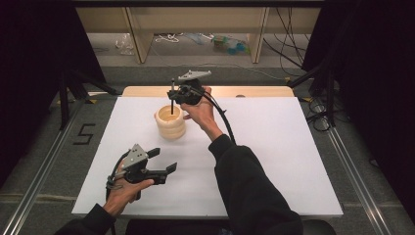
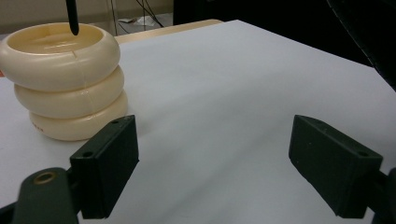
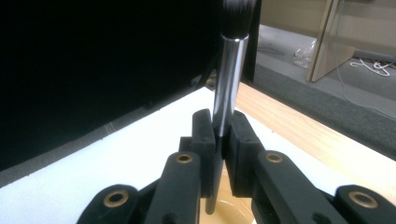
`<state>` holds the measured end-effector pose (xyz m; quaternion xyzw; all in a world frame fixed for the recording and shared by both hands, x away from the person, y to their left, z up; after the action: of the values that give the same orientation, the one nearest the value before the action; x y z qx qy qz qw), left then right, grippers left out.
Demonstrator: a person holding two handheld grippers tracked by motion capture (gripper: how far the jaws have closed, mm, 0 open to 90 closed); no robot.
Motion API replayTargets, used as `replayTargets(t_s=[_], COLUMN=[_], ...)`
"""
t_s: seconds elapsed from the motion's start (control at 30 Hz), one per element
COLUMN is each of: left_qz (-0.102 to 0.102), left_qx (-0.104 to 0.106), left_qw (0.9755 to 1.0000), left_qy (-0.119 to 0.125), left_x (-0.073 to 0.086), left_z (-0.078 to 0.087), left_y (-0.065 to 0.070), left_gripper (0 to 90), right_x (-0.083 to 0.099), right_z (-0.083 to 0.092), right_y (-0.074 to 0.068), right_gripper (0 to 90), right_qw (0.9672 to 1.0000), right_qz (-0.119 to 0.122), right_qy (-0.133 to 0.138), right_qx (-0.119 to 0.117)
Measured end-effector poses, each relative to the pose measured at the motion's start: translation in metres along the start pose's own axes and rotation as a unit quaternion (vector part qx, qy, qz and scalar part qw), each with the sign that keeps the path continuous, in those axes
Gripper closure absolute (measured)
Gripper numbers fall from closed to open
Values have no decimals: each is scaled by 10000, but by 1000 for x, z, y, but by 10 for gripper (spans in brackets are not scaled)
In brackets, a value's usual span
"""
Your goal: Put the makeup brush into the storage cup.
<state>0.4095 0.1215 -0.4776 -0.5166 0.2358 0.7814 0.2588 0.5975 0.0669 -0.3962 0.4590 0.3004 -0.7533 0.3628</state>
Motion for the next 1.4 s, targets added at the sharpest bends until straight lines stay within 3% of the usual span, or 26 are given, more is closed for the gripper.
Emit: replayTargets(t_s=[0.37,0.43,0.47,0.7,0.73,0.83,1.4], left_qz=[20,98,15,19,99,24,71], left_qx=[5,-4,0,-3,-10,-5,-9], left_qw=[10000,9999,10000,10000,9999,10000,10000], left_qy=[28,40,22,25,39,25,12], left_x=[-1,-1,-1,-1,-1,-1,0], left_z=[0,0,0,0,0,0,-1], left_y=[0,0,0,0,0,0,1], left_gripper=[157,157,157,157,157,157,158], right_x=[8,11,12,16,17,19,43], right_z=[-11,-14,-15,-18,-19,-22,-30], right_y=[1,1,2,2,2,1,3], right_gripper=[834,835,835,835,835,835,832], right_qw=[9999,9997,9996,9995,9995,9995,9967], right_qz=[11,24,30,8,8,1,-147], right_qy=[-159,-229,-263,-311,-329,-314,-797], right_qx=[46,34,59,36,37,44,14])
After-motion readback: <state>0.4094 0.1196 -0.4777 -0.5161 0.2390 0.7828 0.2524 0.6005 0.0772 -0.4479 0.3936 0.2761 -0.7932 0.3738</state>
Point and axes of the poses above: each handheld gripper's, and its own axes: z roughly backward along the jaws, x roughly out of its underside, y roughly to its right, the point moved 9 cm from there along -z, roughly forward along the jaws, and after that the axes turned 2 degrees about -x, right-handed, at the moved point
